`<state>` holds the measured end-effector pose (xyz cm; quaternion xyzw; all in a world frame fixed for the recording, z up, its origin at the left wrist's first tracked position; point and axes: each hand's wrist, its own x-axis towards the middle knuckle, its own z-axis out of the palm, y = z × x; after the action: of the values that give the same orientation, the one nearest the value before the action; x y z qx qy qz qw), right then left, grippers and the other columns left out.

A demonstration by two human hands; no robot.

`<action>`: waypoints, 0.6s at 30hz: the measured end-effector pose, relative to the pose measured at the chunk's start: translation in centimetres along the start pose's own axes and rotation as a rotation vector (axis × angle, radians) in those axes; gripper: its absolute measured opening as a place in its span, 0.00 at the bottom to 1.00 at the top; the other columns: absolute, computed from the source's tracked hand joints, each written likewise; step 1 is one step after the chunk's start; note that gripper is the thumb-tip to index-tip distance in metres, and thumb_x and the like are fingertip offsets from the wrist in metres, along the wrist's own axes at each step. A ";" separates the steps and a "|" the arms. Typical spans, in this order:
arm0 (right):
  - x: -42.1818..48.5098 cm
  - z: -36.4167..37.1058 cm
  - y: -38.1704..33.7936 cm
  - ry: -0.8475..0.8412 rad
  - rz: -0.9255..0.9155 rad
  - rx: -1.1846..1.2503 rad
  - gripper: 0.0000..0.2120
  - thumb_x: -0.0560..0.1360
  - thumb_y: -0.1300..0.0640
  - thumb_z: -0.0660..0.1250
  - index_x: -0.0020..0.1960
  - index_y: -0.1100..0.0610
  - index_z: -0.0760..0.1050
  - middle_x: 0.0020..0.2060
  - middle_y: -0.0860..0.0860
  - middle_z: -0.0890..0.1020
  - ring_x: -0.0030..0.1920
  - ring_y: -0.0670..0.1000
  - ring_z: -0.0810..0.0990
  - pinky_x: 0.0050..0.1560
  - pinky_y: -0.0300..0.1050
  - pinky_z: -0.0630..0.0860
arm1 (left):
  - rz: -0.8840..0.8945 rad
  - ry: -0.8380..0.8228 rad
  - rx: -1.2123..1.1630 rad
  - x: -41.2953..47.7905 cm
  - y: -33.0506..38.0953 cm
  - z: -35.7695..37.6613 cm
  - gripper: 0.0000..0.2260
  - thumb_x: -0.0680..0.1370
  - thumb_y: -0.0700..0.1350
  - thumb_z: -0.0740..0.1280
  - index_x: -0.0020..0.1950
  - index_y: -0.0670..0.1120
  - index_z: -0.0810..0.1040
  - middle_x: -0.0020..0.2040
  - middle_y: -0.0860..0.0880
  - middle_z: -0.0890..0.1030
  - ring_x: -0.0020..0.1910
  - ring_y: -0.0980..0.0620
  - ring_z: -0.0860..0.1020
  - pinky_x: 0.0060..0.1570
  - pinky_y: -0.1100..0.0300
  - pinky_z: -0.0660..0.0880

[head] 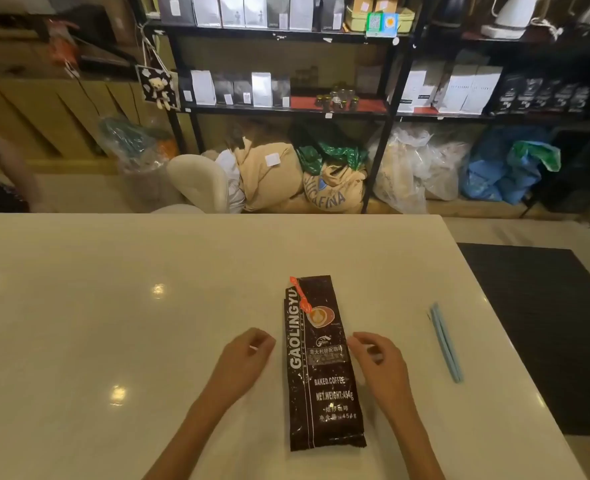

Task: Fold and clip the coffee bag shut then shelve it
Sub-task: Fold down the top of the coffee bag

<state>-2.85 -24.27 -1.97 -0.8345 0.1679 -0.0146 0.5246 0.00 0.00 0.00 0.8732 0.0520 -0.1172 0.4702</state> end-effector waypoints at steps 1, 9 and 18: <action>-0.2 0.4 -0.1 -0.023 0.024 0.016 0.09 0.75 0.45 0.69 0.54 0.45 0.77 0.53 0.46 0.81 0.52 0.45 0.79 0.45 0.34 0.73 | -0.035 -0.072 -0.014 -0.1 0.2 0.9 0.07 0.80 0.49 0.64 0.52 0.50 0.80 0.49 0.52 0.83 0.47 0.53 0.81 0.46 0.58 0.77; -0.9 1.1 -3.1 -0.047 -0.059 0.301 0.05 0.76 0.56 0.71 0.51 0.53 0.78 0.50 0.47 0.84 0.52 0.49 0.84 0.49 0.44 0.82 | 0.095 -0.060 -0.439 -0.7 4.7 0.2 0.02 0.78 0.43 0.68 0.47 0.45 0.78 0.49 0.46 0.85 0.47 0.51 0.85 0.46 0.58 0.82; -0.2 0.5 -5.3 -0.077 -0.228 0.305 0.07 0.75 0.67 0.70 0.41 0.59 0.75 0.47 0.35 0.85 0.52 0.40 0.82 0.44 0.32 0.80 | 0.284 0.013 -0.379 -0.3 5.0 -2.8 0.13 0.76 0.30 0.67 0.50 0.48 0.81 0.48 0.53 0.86 0.49 0.55 0.84 0.48 0.65 0.79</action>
<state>-1.53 -21.67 2.52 -0.7588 0.0481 -0.0673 0.6460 1.19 -0.48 5.61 0.7685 -0.0473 -0.0322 0.6373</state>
